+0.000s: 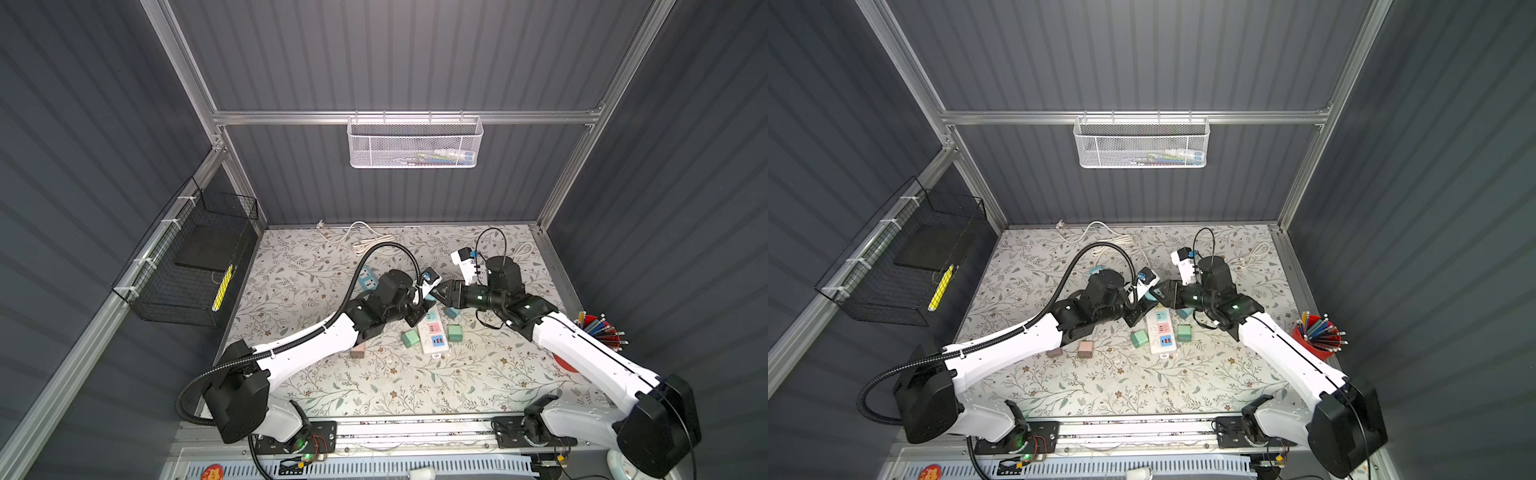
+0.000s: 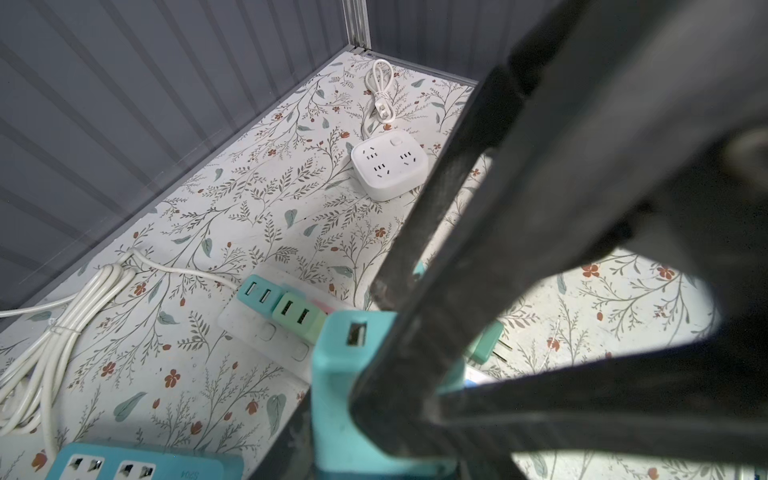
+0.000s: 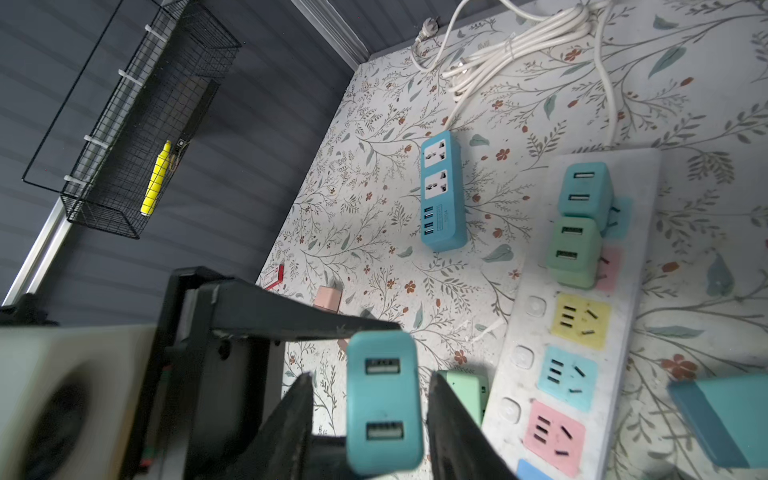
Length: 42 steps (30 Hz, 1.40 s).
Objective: Insert the plug
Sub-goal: 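Bring the teal adapter toward the right gripper and close the right gripper on it, then open the left gripper and withdraw while right gripper carries adapter over strip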
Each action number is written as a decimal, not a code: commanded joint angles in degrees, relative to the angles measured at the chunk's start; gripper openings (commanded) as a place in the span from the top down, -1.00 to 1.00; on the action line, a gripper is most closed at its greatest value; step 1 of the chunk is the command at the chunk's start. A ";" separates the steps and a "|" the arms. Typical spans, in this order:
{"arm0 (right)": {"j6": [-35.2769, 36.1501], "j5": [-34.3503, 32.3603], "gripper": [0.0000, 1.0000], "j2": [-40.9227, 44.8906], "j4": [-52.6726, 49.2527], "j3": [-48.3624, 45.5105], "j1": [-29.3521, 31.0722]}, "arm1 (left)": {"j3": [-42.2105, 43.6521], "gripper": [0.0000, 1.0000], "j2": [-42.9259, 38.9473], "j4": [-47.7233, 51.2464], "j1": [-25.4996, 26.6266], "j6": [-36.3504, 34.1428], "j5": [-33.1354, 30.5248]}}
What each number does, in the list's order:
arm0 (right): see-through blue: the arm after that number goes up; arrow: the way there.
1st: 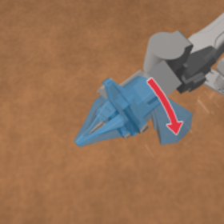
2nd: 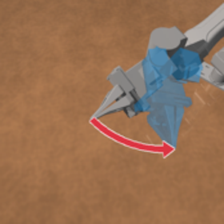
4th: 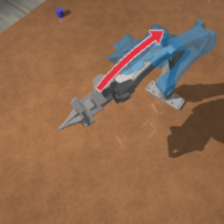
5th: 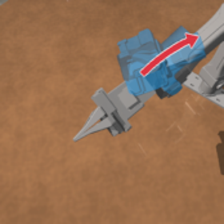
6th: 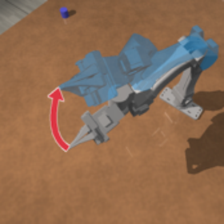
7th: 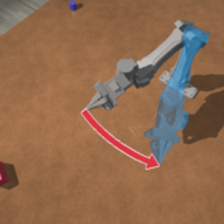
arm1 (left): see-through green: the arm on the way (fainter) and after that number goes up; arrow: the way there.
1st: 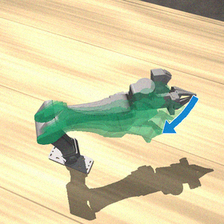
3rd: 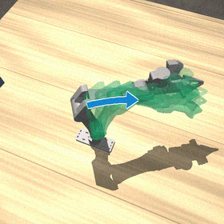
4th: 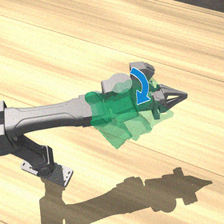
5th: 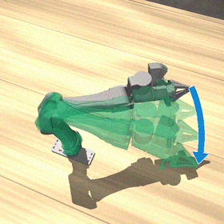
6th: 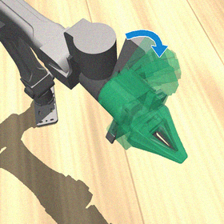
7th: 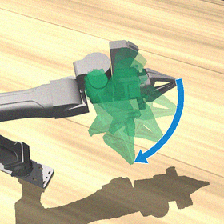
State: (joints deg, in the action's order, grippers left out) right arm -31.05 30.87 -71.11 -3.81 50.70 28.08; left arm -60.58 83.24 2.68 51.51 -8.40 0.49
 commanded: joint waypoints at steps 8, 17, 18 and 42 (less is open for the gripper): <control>-0.84 1.70 0.49 -2.69 1.70 -1.48 0.81 | -1.00 0.57 -0.94 -0.07 0.13 0.95 1.74; 0.44 -5.77 0.61 -0.02 5.31 -3.90 1.35 | -0.47 -0.90 -2.90 -0.51 -0.37 6.51 -17.01; 0.46 -7.49 0.63 0.08 5.72 -4.42 1.32 | -0.46 -0.93 -2.99 -0.25 -0.81 7.45 -19.38; 7.20 -38.28 0.65 -20.06 23.97 -8.87 8.54 | -2.46 -1.00 -2.86 5.78 -12.04 22.91 -29.85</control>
State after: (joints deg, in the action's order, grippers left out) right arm -23.94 -3.33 -90.11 16.82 41.19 35.88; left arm -61.82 81.01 7.77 39.33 14.46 -27.68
